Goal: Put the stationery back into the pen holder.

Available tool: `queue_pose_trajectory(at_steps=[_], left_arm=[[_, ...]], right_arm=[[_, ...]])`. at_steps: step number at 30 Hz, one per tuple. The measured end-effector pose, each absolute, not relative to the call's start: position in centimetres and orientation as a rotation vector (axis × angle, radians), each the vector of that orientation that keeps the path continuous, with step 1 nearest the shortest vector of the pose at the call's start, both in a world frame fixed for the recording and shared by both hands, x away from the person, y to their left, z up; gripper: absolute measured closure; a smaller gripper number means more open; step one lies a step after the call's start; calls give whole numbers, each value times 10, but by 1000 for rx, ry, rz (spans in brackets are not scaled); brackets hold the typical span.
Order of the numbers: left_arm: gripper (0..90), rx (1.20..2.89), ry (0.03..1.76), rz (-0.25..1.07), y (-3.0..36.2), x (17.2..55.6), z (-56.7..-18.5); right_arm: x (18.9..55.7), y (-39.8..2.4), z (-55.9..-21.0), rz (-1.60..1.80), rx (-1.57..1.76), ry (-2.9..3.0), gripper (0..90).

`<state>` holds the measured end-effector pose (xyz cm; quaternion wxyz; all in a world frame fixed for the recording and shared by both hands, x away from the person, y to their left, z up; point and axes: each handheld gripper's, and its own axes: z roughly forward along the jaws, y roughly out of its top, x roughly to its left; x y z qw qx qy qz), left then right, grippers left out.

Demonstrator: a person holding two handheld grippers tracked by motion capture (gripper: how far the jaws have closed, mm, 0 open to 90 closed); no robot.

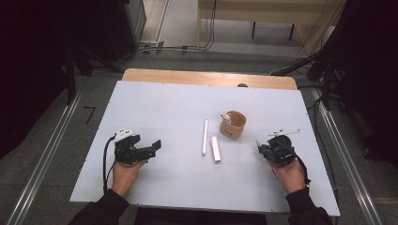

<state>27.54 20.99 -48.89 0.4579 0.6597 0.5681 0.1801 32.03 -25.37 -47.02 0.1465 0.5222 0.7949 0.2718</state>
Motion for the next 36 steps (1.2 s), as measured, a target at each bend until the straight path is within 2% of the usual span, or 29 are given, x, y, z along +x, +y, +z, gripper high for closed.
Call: queue_pose_trajectory(at_steps=[36], left_arm=[[66,1633,1399,442,209,276,-490]], right_arm=[[324,-239,-433,1022,1406,2172,790]])
